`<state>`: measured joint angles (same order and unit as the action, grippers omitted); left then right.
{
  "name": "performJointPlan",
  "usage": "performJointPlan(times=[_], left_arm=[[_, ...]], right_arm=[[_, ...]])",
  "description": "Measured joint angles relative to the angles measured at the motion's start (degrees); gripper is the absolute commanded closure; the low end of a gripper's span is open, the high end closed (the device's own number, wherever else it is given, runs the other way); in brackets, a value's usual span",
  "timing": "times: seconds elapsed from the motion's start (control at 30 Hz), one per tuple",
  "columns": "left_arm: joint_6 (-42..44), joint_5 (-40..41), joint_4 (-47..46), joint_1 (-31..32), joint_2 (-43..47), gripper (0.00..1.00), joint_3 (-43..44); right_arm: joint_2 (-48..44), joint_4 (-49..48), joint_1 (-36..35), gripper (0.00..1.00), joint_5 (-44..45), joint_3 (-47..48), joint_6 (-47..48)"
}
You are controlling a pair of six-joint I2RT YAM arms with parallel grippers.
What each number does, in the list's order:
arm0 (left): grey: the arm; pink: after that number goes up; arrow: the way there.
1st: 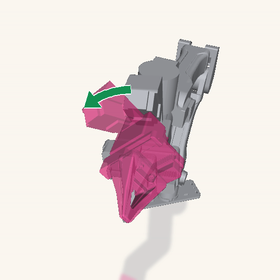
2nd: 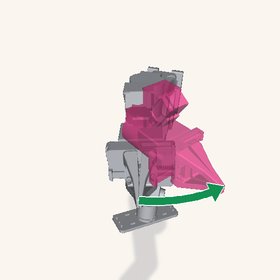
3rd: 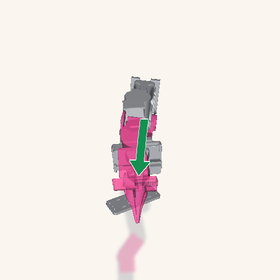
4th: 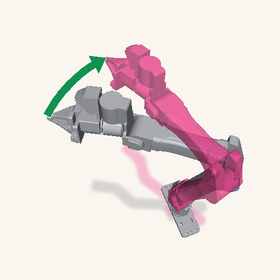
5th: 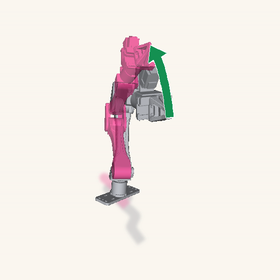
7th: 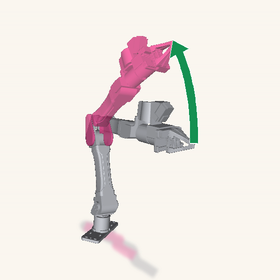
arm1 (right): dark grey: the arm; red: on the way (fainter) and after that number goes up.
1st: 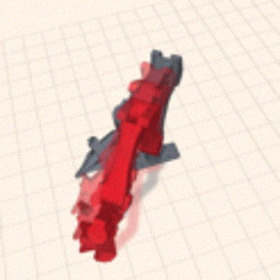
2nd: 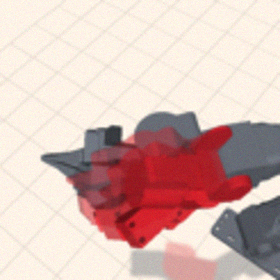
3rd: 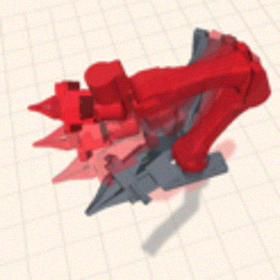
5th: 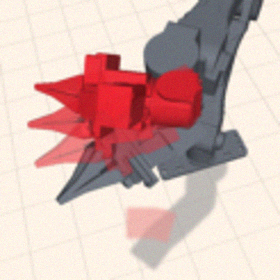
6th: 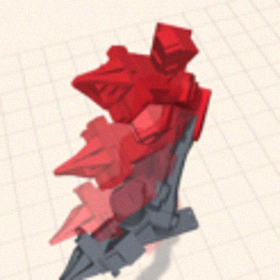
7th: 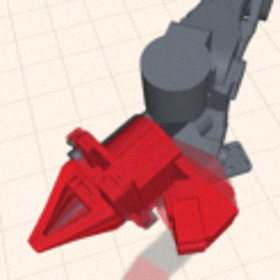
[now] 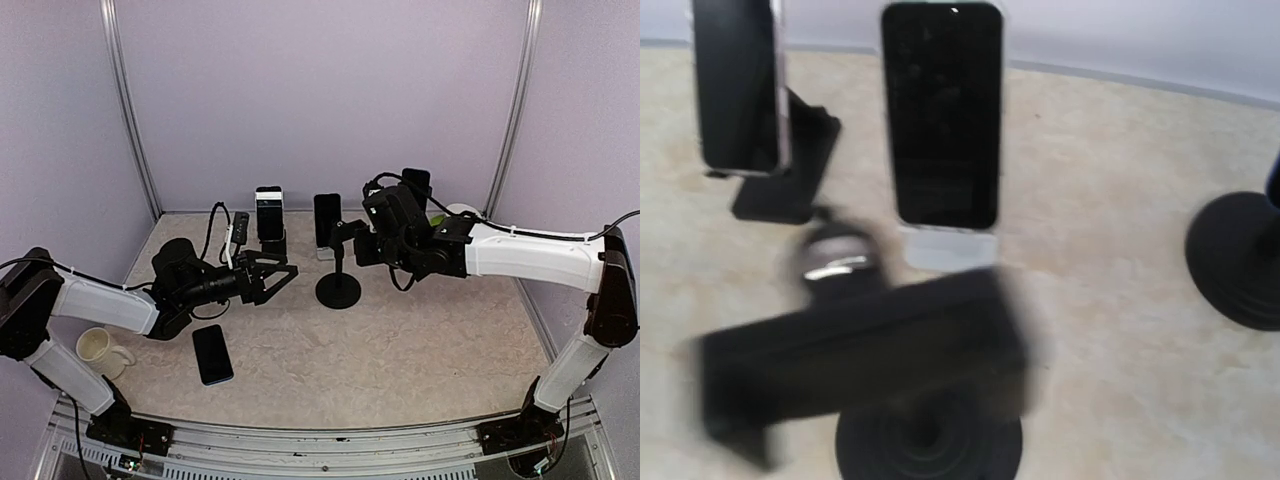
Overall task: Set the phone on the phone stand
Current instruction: Move the phone stand to the center of the board.
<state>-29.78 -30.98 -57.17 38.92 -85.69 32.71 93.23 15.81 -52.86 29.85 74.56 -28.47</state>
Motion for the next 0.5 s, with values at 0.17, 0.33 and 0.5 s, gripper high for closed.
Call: performJointPlan(times=[0.17,0.33,0.5], left_arm=[[-0.07,-0.02,-0.61,-0.33,0.0,0.01,-0.04],[-0.5,0.0,-1.33,-0.37,0.0,0.01,-0.63],[-0.79,0.02,-1.44,-0.37,0.0,0.01,-0.7]], right_arm=[[0.04,-0.46,-1.49,0.85,0.0,1.64,-1.22],[0.07,-0.48,-2.82,0.77,0.0,1.66,-1.64],[-0.02,-0.46,-2.95,0.62,0.96,1.66,0.28]])
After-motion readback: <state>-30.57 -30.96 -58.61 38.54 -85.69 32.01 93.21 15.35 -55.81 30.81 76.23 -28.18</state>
